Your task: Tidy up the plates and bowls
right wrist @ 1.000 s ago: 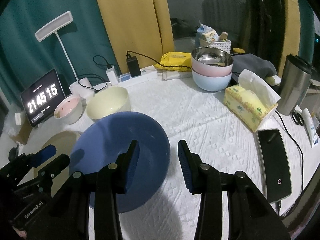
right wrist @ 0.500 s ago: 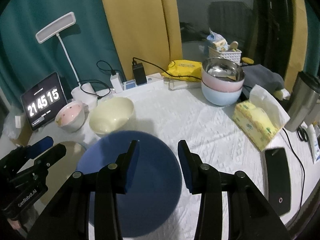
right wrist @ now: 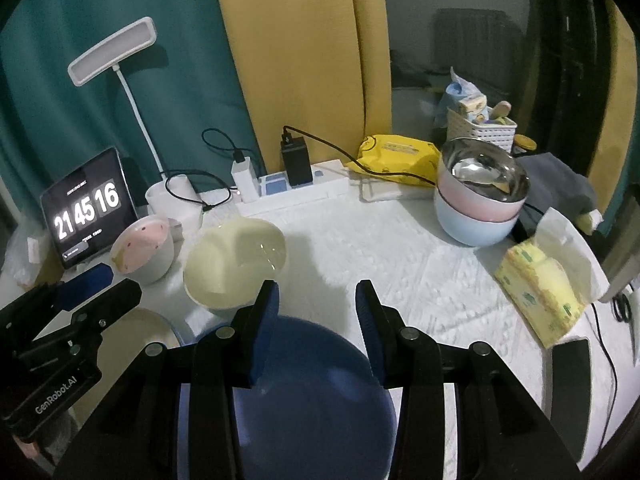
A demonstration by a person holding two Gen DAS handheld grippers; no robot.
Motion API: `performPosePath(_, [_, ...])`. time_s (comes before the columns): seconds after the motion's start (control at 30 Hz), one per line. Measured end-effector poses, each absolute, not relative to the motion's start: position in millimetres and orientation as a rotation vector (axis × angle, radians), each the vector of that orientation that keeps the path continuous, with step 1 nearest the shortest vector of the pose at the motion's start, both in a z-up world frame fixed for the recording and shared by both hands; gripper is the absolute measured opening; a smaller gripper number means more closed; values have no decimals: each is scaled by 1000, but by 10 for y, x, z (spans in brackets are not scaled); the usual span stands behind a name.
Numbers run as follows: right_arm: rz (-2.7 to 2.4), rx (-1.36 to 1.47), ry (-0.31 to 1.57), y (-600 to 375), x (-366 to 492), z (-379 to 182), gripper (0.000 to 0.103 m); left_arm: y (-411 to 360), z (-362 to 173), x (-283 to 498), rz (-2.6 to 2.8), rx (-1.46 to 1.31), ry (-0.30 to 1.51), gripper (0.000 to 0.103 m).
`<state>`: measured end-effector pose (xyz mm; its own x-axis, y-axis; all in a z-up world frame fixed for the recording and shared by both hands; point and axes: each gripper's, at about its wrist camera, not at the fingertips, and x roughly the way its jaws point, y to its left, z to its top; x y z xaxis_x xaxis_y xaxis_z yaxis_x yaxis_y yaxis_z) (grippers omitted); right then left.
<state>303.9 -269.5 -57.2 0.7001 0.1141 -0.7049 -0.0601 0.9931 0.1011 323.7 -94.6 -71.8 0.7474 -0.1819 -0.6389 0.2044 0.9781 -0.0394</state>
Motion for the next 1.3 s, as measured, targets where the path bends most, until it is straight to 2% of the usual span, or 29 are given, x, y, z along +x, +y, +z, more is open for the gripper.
performPosePath(0.63, [135, 41, 855, -2562, 3640, -762, 42, -874, -1029, 3819, -132, 2, 799, 44])
performPosePath(1.3, [202, 113, 1045, -2368, 4134, -1261, 42, -830, -1431, 4164, -117, -50, 917, 44])
